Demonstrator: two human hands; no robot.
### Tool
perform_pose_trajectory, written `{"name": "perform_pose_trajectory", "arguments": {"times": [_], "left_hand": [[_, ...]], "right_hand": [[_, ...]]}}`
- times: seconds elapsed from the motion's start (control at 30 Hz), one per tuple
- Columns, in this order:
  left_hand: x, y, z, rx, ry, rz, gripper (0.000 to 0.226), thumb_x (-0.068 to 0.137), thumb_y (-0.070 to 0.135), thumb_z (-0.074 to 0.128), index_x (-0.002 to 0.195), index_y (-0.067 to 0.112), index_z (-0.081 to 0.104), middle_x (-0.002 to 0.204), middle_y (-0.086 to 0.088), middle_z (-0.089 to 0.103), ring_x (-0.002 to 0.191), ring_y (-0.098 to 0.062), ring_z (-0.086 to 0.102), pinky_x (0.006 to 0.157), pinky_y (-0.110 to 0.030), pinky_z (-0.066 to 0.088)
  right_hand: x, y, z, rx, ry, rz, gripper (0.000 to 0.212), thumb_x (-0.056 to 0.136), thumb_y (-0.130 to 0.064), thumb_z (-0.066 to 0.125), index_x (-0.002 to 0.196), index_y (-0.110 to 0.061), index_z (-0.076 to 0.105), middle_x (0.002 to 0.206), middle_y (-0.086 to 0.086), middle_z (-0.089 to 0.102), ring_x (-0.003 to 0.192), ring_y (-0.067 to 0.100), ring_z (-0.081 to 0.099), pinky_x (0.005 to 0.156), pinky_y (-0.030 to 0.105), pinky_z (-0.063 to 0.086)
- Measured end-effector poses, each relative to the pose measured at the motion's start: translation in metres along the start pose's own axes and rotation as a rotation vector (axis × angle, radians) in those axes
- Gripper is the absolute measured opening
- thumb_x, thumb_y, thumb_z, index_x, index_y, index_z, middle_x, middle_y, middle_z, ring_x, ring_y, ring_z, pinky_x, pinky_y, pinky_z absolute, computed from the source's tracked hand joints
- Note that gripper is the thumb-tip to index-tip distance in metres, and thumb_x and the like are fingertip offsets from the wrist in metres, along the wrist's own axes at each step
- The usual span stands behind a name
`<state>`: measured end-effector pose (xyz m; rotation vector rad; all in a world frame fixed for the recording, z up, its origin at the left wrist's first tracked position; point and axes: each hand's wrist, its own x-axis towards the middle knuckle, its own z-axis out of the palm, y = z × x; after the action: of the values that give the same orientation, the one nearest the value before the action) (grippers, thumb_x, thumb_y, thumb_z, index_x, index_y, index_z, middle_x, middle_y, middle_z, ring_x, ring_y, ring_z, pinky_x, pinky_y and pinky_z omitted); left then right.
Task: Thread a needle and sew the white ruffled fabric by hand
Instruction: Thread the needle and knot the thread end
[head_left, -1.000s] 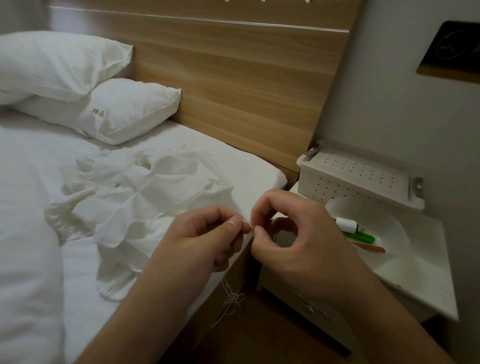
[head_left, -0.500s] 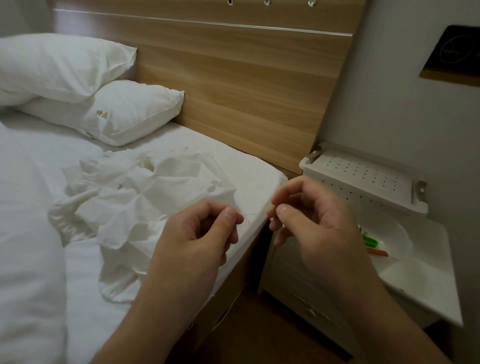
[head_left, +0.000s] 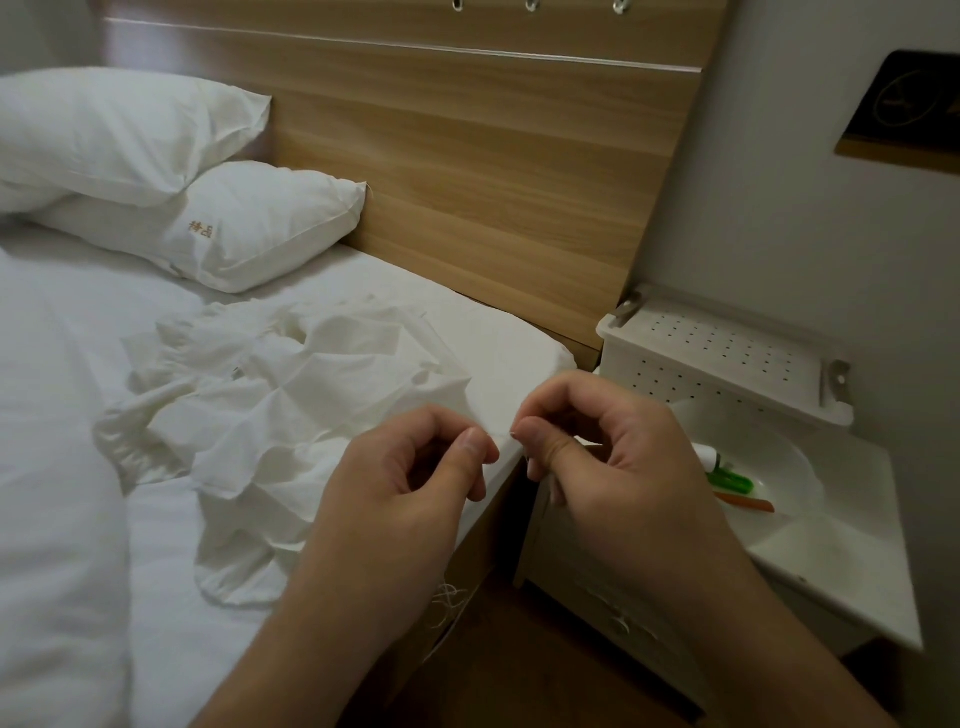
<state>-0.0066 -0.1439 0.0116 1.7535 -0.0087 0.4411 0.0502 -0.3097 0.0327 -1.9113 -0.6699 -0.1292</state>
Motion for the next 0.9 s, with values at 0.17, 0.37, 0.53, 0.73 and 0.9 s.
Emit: {"name": "perform_pose_trajectory", "arguments": {"times": [0.17, 0.37, 0.53, 0.73, 0.9], "left_hand": [[-0.001, -0.001, 0.000, 0.067, -0.004, 0.028, 0.021, 0.099, 0.030, 0.063, 0.082, 0.032, 0.075, 0.069, 0.002, 0.068, 0.061, -0.026, 0.061, 0.055, -0.036, 0.050], [-0.002, 0.000, 0.001, 0.107, -0.022, 0.044, 0.021, 0.098, 0.027, 0.064, 0.080, 0.030, 0.074, 0.068, 0.002, 0.068, 0.057, -0.013, 0.058, 0.055, -0.028, 0.049], [-0.003, 0.003, 0.001, 0.109, -0.032, 0.043, 0.021, 0.100, 0.025, 0.064, 0.082, 0.030, 0.074, 0.069, 0.001, 0.068, 0.058, -0.016, 0.059, 0.054, -0.028, 0.049], [-0.002, 0.001, 0.000, 0.119, 0.034, 0.043, 0.019, 0.098, 0.028, 0.064, 0.082, 0.029, 0.074, 0.068, 0.004, 0.068, 0.057, -0.015, 0.060, 0.054, -0.026, 0.050], [-0.003, 0.004, 0.001, 0.154, 0.071, 0.067, 0.017, 0.097, 0.028, 0.064, 0.084, 0.030, 0.074, 0.068, 0.011, 0.069, 0.061, -0.004, 0.063, 0.058, -0.013, 0.048]], "right_hand": [[0.001, 0.000, -0.002, 0.027, -0.009, 0.023, 0.018, 0.099, -0.016, 0.063, 0.090, -0.031, 0.068, 0.079, -0.007, 0.068, 0.074, 0.013, 0.065, 0.065, 0.023, 0.050], [0.002, 0.001, -0.002, -0.020, -0.016, 0.030, 0.020, 0.103, -0.016, 0.057, 0.092, -0.031, 0.063, 0.079, -0.005, 0.066, 0.076, 0.013, 0.064, 0.067, 0.029, 0.052], [0.004, 0.004, 0.000, -0.121, -0.030, -0.016, 0.015, 0.102, -0.019, 0.057, 0.095, -0.031, 0.062, 0.087, -0.016, 0.064, 0.089, 0.008, 0.062, 0.070, 0.017, 0.049], [0.002, 0.003, -0.004, -0.213, 0.202, -0.101, 0.020, 0.101, -0.017, 0.058, 0.104, -0.033, 0.068, 0.103, -0.019, 0.063, 0.103, 0.005, 0.060, 0.079, 0.018, 0.049], [-0.008, -0.013, 0.000, -0.248, 0.203, -0.203, 0.015, 0.089, -0.024, 0.070, 0.099, -0.029, 0.060, 0.083, -0.015, 0.059, 0.082, 0.011, 0.061, 0.062, 0.014, 0.046]]}}
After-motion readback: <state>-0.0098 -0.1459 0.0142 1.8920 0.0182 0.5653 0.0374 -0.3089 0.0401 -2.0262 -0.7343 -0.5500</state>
